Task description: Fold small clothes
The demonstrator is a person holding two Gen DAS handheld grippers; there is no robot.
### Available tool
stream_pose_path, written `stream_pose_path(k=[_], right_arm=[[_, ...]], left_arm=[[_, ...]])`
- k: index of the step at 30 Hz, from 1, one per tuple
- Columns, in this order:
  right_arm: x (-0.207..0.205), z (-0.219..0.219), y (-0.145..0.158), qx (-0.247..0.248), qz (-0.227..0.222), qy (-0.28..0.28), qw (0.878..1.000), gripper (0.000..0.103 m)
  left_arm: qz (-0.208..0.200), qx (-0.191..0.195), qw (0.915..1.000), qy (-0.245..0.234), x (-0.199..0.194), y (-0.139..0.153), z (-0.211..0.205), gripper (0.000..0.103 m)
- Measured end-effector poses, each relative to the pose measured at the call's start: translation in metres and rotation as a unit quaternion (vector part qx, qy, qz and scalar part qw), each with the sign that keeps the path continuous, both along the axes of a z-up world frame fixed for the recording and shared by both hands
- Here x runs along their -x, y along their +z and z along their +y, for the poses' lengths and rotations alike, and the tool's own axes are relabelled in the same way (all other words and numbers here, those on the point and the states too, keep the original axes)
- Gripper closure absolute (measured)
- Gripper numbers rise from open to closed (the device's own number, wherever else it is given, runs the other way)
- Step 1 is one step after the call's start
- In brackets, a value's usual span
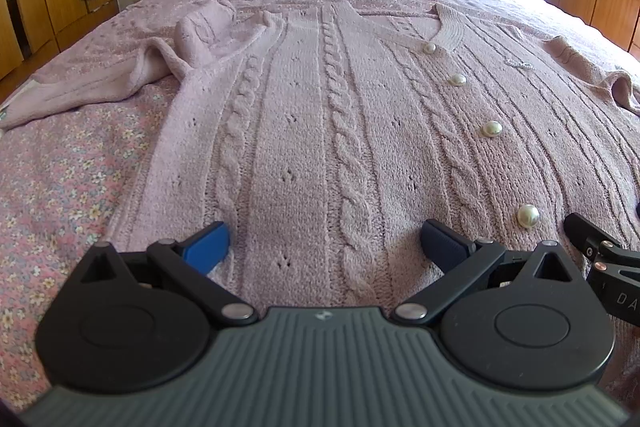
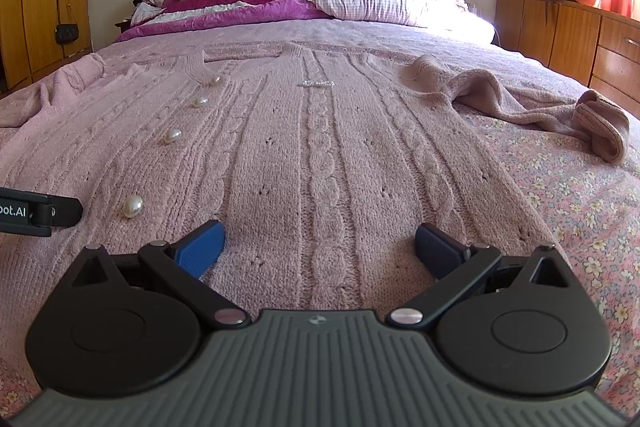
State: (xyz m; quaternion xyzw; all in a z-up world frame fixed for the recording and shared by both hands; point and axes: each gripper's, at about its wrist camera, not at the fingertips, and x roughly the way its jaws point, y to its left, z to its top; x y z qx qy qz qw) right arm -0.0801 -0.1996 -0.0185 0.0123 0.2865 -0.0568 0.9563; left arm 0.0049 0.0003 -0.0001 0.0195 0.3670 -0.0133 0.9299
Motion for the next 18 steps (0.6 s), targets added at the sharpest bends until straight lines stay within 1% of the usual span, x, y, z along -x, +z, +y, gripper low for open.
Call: stream_pose_path(k=[6, 10, 12, 14, 16, 18], right_arm=[[-0.001, -0.005, 0.002, -0.013, -0.002, 0.006, 1.000, 0.000], [-0.003, -0.011, 0.007, -0.023, 0.003, 0.016, 1.000, 0.000], [-0.003, -0.017, 0.013, -0.038, 0.007, 0.023, 0.999, 0.000], [-0.004, -0.025, 0.021, -0.063, 0.007, 0.024, 0.998, 0.000], [-0.004, -0.038, 0.031, -0.088, -0.002, 0.016, 0.996, 0.000], [-0.005, -0.052, 0.041, -0.101, -0.013, 0.005, 0.995, 0.000]], left_arm=[[0.002, -0.003, 1.0000, 0.000, -0.001, 0.001, -0.001, 0.000], [-0.005, -0.019, 0.9997, -0.015, 0.001, 0.004, -0.005, 0.000], [0.002, -0.015, 0.9998, -0.017, 0.001, 0.009, -0.005, 0.000], [0.003, -0.008, 0.9998, -0.017, 0.000, 0.015, -0.004, 0.000], [-0.005, -0.005, 0.9998, -0.019, -0.001, 0.022, -0.004, 0.000], [-0.013, -0.004, 0.9996, -0.023, -0.003, 0.029, -0.006, 0.000]])
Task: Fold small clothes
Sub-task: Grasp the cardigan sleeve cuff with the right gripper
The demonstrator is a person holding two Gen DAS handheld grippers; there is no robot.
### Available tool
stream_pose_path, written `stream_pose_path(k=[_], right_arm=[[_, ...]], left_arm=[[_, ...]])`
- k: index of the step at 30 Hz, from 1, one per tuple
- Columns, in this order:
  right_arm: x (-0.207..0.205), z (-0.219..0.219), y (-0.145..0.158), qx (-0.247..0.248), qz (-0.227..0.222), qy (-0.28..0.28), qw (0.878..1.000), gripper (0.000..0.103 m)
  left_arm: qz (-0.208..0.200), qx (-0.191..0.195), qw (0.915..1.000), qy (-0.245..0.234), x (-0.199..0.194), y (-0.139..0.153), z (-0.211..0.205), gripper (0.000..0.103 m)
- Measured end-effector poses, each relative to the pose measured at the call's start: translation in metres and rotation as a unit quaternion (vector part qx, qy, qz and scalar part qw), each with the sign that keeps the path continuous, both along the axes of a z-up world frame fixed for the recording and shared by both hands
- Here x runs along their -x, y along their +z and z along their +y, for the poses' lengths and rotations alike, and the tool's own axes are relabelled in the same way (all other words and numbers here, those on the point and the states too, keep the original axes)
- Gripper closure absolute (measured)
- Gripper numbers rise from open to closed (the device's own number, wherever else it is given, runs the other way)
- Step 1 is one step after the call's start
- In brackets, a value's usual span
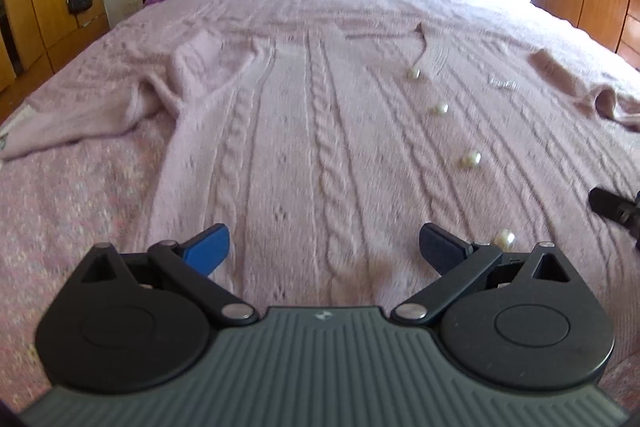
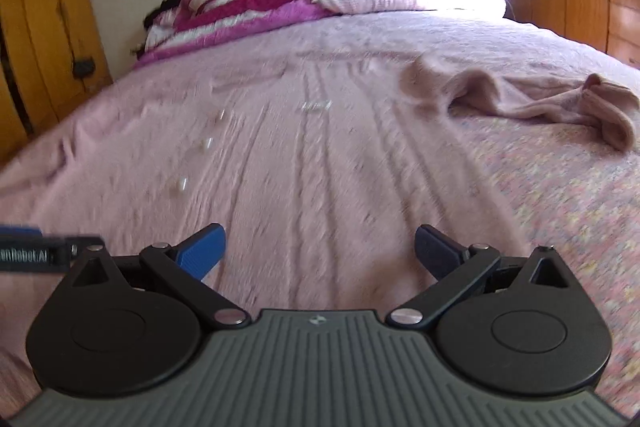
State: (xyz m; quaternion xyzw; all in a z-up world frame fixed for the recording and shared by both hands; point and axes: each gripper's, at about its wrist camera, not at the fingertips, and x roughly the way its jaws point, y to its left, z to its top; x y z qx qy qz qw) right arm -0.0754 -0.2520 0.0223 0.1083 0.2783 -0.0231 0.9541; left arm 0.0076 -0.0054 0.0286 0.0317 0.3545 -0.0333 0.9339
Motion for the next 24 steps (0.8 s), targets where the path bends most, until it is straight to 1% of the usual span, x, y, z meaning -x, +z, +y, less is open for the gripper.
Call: stream_pose_path(k=[5, 10, 12, 15, 17, 19, 21, 24], right_arm=[[-0.003, -0.043, 0.019, -0.014, -0.017, -0.056, 0.998, 0.000], [-0.003, -0.094, 0.026, -0.019, -0.021, -0.125, 0.992, 0.000], [-0.005, -0.117, 0.026, -0.023, -0.017, -0.156, 0.987, 0.000], [-0.008, -0.150, 0.022, -0.032, -0.014, -0.203, 0.979, 0.000], [-0.012, -0.172, 0.018, -0.037, -0.022, -0.220, 0.975, 0.000], [-0.016, -0.190, 0.012, -0.034, -0.043, -0.230, 0.972, 0.000], [-0.021, -0.206, 0.007, -0.034, -0.043, -0.251, 0.966, 0.000], [-0.031, -0.227, 0.000, -0.061, -0.047, -0.264, 0.961, 0.000]], left_arm=[[0.012, 0.014, 0.9998, -0.002, -0.012, 0.004, -0.003, 0.000], [0.020, 0.021, 0.9996, 0.006, -0.021, 0.001, -0.003, 0.000], [0.027, 0.020, 0.9994, 0.009, -0.024, -0.002, -0.003, 0.000], [0.050, 0.023, 0.9984, 0.010, -0.029, -0.013, -0.001, 0.000], [0.045, 0.015, 0.9989, 0.002, -0.029, -0.018, -0.001, 0.000], [0.039, 0.006, 0.9992, -0.005, -0.027, -0.019, -0.003, 0.000], [0.039, 0.005, 0.9992, -0.004, -0.027, -0.020, -0.003, 0.000], [0.036, 0.002, 0.9993, -0.002, -0.026, -0.021, -0.005, 0.000]])
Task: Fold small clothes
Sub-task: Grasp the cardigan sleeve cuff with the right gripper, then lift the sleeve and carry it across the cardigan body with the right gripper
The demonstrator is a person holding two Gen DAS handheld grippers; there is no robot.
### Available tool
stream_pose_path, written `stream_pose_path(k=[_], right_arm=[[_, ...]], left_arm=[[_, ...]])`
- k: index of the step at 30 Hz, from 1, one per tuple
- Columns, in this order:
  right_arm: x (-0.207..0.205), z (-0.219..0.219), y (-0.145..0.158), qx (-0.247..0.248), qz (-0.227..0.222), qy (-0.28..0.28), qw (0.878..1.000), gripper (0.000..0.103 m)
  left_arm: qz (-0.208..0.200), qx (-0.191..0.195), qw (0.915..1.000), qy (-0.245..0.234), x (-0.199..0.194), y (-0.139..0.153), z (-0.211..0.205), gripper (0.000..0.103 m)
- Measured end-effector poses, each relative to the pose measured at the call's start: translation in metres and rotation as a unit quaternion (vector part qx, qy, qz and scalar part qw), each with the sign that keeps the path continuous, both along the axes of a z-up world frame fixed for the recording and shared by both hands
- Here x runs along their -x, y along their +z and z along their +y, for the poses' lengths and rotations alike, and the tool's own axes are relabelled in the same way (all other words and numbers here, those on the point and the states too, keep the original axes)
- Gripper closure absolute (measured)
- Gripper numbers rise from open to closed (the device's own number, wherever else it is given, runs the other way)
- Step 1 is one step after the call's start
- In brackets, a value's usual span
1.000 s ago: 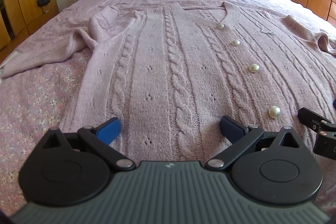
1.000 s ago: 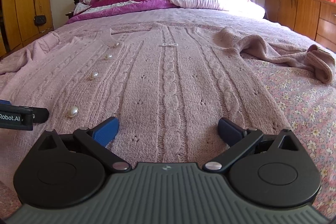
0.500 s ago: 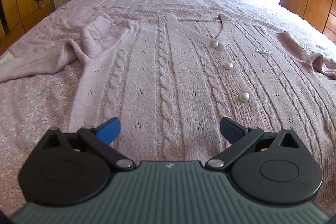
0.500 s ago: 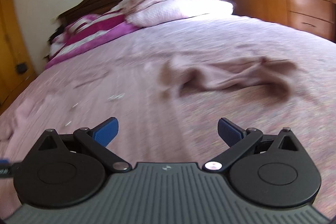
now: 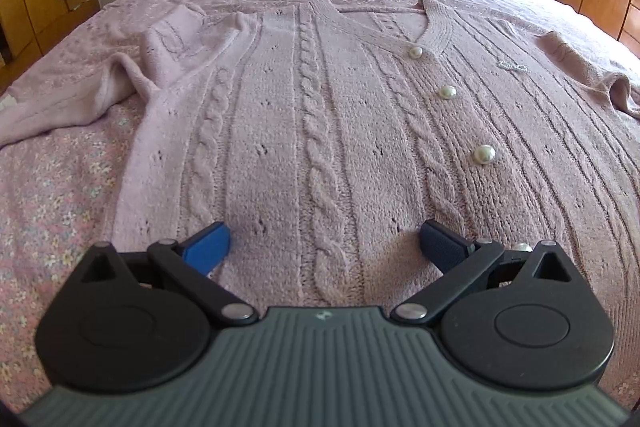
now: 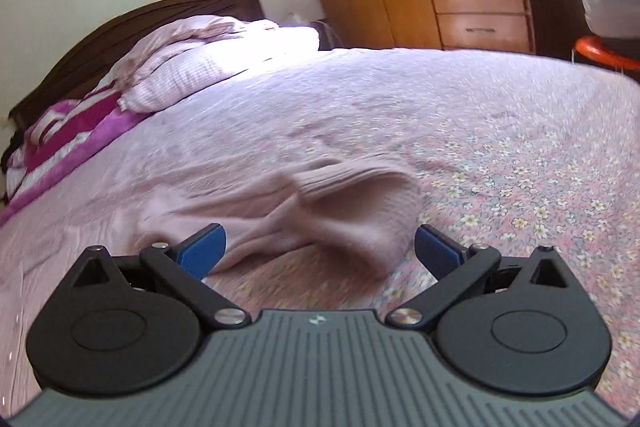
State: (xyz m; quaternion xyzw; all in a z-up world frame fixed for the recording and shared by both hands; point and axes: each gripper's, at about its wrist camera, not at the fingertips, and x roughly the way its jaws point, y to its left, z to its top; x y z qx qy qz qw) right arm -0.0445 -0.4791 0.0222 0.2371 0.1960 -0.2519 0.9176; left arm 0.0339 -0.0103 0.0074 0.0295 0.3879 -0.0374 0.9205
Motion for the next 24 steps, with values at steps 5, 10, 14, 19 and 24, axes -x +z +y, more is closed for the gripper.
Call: stream_pose_path(k=[5, 10, 14, 19, 24], right_arm=[[-0.011, -0.024, -0.010, -0.052, -0.015, -0.010, 0.998, 0.000], [-0.019, -0.043, -0.016, -0.082, -0.028, -0.035, 0.996, 0.020], [-0.020, -0.053, -0.016, -0.081, -0.025, -0.050, 0.995, 0.065], [-0.014, -0.057, -0.001, -0.052, -0.037, -0.042, 0.997, 0.079], [0.009, -0.069, 0.020, -0.043, -0.069, -0.050, 0.995, 0.083]], left_arm=[[-0.008, -0.004, 1.0000, 0.000, 0.001, -0.002, -0.001, 0.000], [-0.011, -0.005, 0.9999, 0.000, 0.003, -0.002, -0.002, 0.000], [-0.008, -0.009, 0.9999, -0.001, 0.002, 0.000, -0.003, 0.000], [-0.006, -0.007, 1.0000, -0.002, 0.001, 0.000, -0.001, 0.000], [-0.007, -0.008, 0.9999, -0.002, 0.001, 0.000, -0.002, 0.000]])
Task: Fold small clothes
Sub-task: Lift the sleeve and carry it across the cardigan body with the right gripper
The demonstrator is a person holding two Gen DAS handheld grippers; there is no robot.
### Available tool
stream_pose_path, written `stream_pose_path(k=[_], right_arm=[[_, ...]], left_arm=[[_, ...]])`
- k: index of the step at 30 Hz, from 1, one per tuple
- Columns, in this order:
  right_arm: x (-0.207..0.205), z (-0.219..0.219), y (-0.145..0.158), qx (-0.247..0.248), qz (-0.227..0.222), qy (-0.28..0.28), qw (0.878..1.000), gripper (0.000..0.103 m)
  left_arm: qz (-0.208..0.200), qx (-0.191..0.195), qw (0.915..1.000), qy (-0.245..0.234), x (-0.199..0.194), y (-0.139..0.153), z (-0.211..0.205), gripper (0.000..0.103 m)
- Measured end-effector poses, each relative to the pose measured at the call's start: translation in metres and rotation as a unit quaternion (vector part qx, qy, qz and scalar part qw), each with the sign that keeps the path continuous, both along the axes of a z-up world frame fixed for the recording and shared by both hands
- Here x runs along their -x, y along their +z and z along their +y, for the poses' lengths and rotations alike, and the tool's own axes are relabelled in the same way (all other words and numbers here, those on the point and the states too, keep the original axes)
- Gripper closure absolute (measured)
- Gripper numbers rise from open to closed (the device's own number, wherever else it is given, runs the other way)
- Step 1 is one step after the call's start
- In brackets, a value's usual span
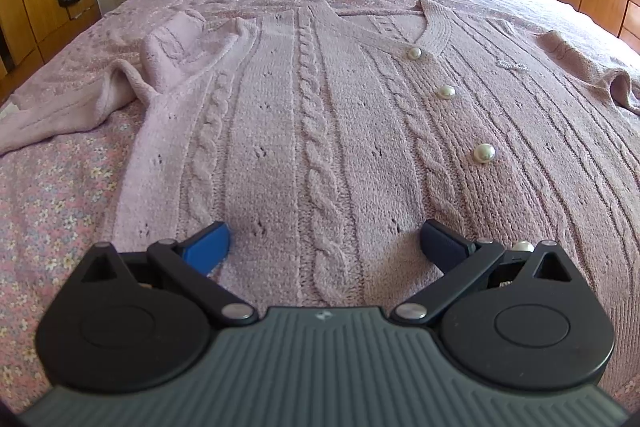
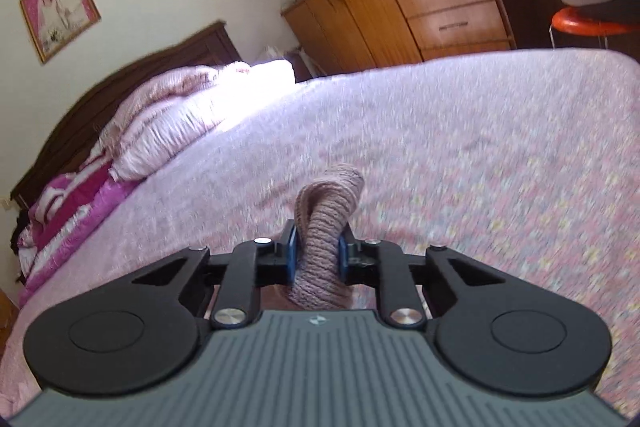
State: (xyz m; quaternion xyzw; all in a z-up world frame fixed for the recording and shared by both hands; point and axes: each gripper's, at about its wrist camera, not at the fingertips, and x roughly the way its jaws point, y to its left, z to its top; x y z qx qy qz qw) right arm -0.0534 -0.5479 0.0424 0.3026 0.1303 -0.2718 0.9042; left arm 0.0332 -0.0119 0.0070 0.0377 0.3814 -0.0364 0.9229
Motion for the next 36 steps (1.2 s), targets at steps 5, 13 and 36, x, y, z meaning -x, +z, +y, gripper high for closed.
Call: stream_pose_path(k=[5, 13, 36], right_arm=[[0.011, -0.014, 0.019, 0.003, -0.010, -0.008, 1.000, 0.083], [0.016, -0.025, 0.068, 0.003, -0.049, -0.005, 0.999, 0.083], [-0.092, 0.194, 0.145, 0.018, -0.076, 0.235, 0.969, 0.083]], left_arm=[[0.003, 0.003, 1.0000, 0.002, -0.001, 0.001, 0.000, 0.000], [0.000, 0.005, 1.0000, 0.006, 0.002, 0.006, 0.001, 0.000], [-0.032, 0.049, 0.9969, 0.053, 0.008, 0.050, 0.055, 0.000]])
